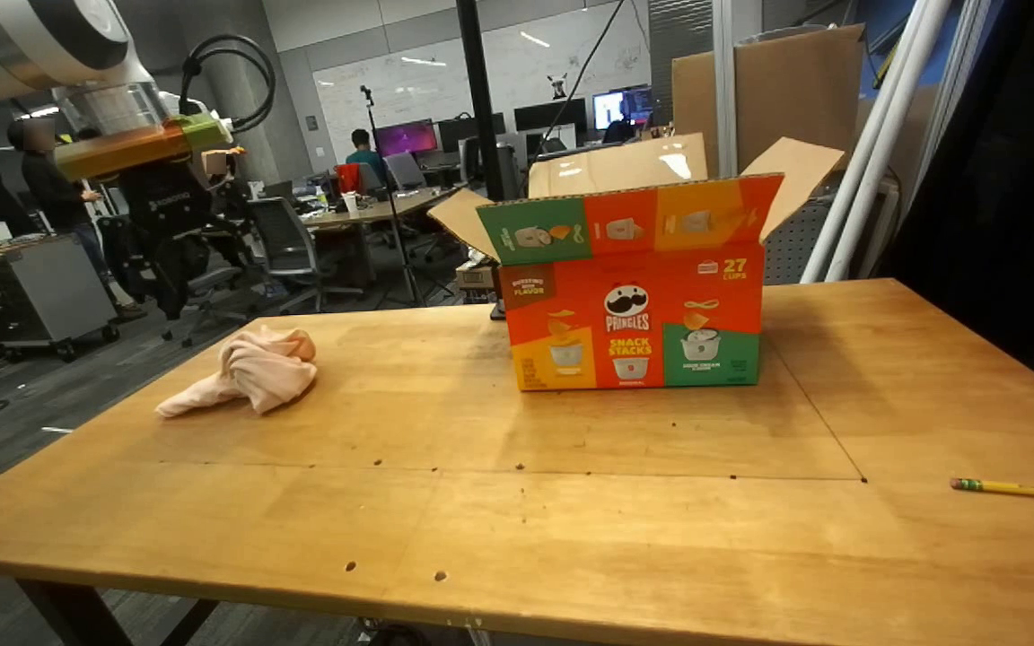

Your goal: Pick up the clothes from the table and put them in the box.

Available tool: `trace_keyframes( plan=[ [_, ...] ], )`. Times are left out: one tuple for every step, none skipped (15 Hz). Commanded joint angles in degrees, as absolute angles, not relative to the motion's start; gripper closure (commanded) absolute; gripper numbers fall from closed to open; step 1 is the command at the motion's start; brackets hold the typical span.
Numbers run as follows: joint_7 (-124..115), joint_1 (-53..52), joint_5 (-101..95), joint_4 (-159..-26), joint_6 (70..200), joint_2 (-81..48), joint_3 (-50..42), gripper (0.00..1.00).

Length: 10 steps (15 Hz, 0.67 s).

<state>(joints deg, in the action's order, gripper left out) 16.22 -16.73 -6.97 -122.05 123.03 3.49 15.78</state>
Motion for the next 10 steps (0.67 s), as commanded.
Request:
trace_keyframes(
  plan=[
    [16.6,-17.9,-6.8,-122.7,127.9,1.7,17.2,0.00],
    [16.5,-18.1,-7.3,-122.9,129.3,0.9,17.6,0.00],
    [16.2,-18.4,-7.9,-123.1,130.6,-0.1,18.0,0.00],
    [16.3,-18.6,-8.5,-123.1,131.8,-1.3,18.3,0.00],
    [16.4,-18.8,-9.0,-123.2,133.0,-2.3,18.6,0.00],
    [16.6,-18.9,-9.5,-123.3,134.2,-3.3,18.8,0.00],
    [16.9,-19.0,-10.1,-123.5,135.6,-4.3,18.8,0.00],
    [17.3,-18.9,-11.1,-123.7,136.8,-5.2,18.8,0.00],
    [17.6,-18.8,-11.9,-123.7,137.7,-6.2,18.6,0.00],
    [17.9,-18.6,-12.7,-123.9,138.6,-6.9,18.4,0.00]
  ],
)
